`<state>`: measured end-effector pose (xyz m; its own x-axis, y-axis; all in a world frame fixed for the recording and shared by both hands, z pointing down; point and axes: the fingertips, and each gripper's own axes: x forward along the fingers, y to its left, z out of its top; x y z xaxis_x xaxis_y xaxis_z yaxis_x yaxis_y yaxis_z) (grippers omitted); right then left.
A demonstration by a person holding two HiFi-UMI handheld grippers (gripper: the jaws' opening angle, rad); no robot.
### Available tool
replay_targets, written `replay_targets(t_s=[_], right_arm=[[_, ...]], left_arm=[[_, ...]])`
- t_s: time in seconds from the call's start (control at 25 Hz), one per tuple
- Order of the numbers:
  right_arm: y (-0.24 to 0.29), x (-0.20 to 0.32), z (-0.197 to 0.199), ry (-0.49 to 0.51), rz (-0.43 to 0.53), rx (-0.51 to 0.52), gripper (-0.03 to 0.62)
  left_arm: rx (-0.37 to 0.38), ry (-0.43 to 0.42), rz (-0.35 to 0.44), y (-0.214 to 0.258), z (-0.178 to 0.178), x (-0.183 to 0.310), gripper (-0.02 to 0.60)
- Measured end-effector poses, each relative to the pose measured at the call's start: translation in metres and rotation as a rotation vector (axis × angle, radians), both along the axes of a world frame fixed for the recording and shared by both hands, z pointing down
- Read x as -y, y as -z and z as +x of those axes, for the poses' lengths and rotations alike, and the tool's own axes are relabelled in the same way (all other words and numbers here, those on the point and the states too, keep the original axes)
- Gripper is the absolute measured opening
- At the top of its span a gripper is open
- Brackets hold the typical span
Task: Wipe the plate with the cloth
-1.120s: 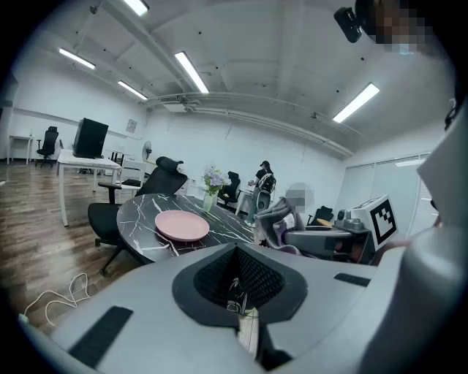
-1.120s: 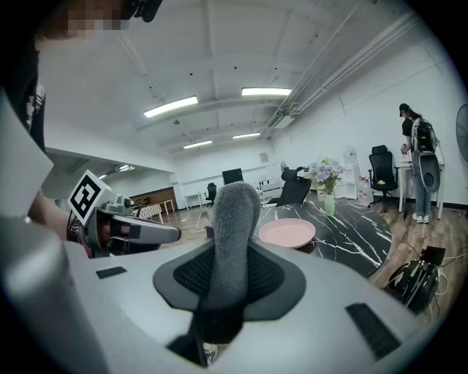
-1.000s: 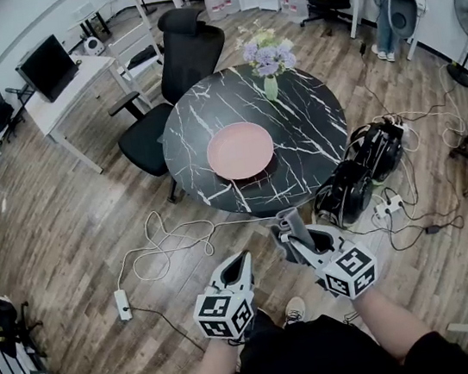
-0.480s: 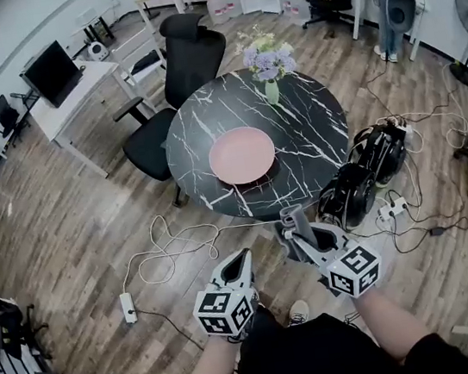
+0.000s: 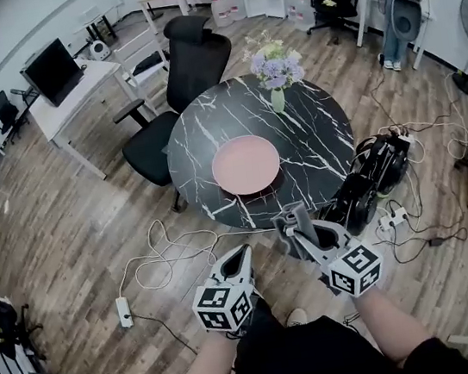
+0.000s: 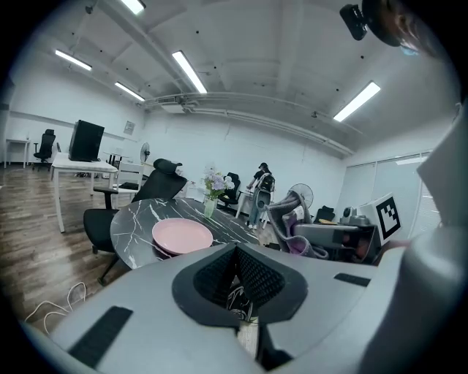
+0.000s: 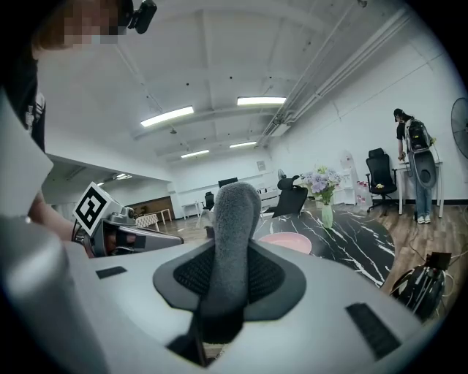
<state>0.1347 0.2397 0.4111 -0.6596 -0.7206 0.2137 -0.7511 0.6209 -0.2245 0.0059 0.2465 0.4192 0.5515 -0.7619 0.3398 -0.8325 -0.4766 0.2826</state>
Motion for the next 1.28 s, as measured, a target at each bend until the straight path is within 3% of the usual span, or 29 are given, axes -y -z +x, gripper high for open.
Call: replay_targets(t_s=[0.44,1.16,1.28], right_arm=[[-0.013,0.077,-0.020,-0.036,-0.040,-0.013,0.106],[-0.048,0.219,-0.068,-0.141,-0.169,-0.026,0.106],[-0.053,0.236,-0.072,-0.165,-0.189,-0.034,0.106]], left_arm=[[-0.012,-0.024,-0.044,-0.022,-0.023,0.085,0.020],[-0.016,-0.058,-0.260,-0.091,-0.086,0.236,0.025],[-0.018,-0.061,-0.313,-0.107,-0.092,0.256,0.068]])
